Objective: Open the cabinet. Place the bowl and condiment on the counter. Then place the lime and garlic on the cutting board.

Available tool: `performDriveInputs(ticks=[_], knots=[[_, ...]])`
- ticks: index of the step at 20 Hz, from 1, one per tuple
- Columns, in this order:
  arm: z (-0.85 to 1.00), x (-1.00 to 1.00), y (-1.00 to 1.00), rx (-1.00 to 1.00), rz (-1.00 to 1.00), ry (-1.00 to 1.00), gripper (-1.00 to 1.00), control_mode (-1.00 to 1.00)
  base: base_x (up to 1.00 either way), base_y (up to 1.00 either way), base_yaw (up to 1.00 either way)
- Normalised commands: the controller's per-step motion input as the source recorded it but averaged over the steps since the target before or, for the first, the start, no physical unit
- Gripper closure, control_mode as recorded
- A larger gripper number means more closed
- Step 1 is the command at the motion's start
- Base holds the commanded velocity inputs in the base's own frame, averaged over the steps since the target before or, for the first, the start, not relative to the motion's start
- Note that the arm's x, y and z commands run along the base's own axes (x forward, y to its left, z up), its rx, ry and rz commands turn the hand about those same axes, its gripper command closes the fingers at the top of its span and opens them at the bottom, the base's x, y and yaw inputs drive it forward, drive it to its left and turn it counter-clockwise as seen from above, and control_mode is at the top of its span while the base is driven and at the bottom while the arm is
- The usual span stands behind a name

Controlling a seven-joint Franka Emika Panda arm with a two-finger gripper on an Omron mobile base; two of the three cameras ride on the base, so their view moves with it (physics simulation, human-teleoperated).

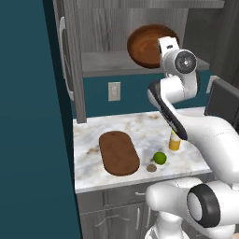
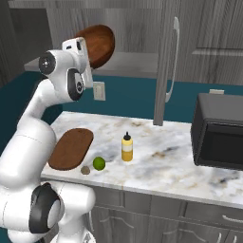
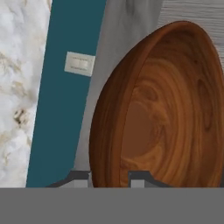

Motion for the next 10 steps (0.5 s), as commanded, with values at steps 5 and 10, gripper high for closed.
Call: performDriveInputs(ticks=[5, 10], knots=[[0.04, -0.67, -0.08, 0.07, -0.13, 0.00, 1.00, -1.00, 0.00, 0.00, 0.00], [0.02, -0.68, -0.03, 0.08, -0.11, 0.00, 1.00, -1.00, 0.00, 0.00, 0.00]])
